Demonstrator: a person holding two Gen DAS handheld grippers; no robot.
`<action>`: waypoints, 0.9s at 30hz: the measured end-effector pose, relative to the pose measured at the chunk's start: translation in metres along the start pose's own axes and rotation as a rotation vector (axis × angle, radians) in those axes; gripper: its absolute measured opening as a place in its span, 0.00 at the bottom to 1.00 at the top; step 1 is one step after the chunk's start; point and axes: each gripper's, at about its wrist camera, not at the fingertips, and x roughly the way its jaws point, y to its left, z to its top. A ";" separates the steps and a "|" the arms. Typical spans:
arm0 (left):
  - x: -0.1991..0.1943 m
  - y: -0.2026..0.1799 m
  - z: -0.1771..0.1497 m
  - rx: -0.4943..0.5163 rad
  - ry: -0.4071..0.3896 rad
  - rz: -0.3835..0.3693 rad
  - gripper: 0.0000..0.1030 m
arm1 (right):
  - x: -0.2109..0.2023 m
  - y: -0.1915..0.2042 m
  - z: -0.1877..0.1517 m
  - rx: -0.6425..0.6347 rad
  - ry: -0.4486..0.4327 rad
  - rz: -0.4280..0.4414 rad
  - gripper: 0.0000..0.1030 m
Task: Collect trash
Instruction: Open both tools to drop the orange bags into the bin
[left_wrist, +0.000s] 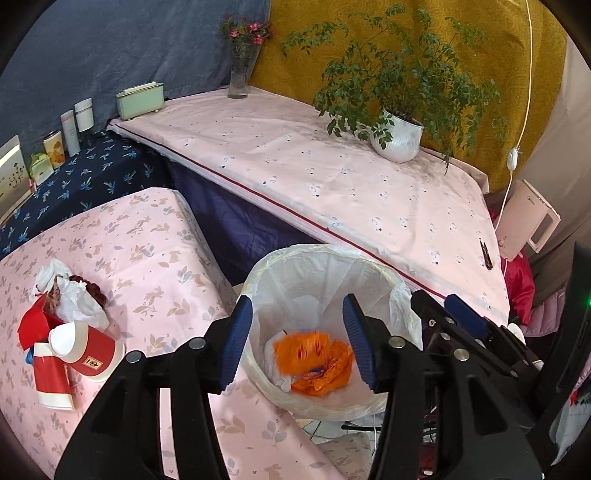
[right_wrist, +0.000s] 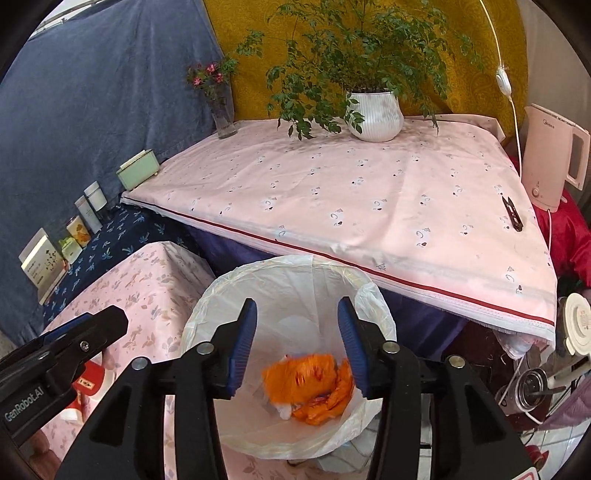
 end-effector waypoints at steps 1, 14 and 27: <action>0.000 0.002 -0.001 -0.003 0.000 0.003 0.47 | -0.001 0.002 0.000 -0.003 -0.001 -0.001 0.48; -0.012 0.028 -0.006 -0.044 -0.012 0.060 0.48 | -0.008 0.027 -0.008 -0.047 -0.004 0.013 0.55; -0.023 0.062 -0.018 -0.100 -0.014 0.105 0.49 | -0.014 0.057 -0.020 -0.096 0.002 0.036 0.61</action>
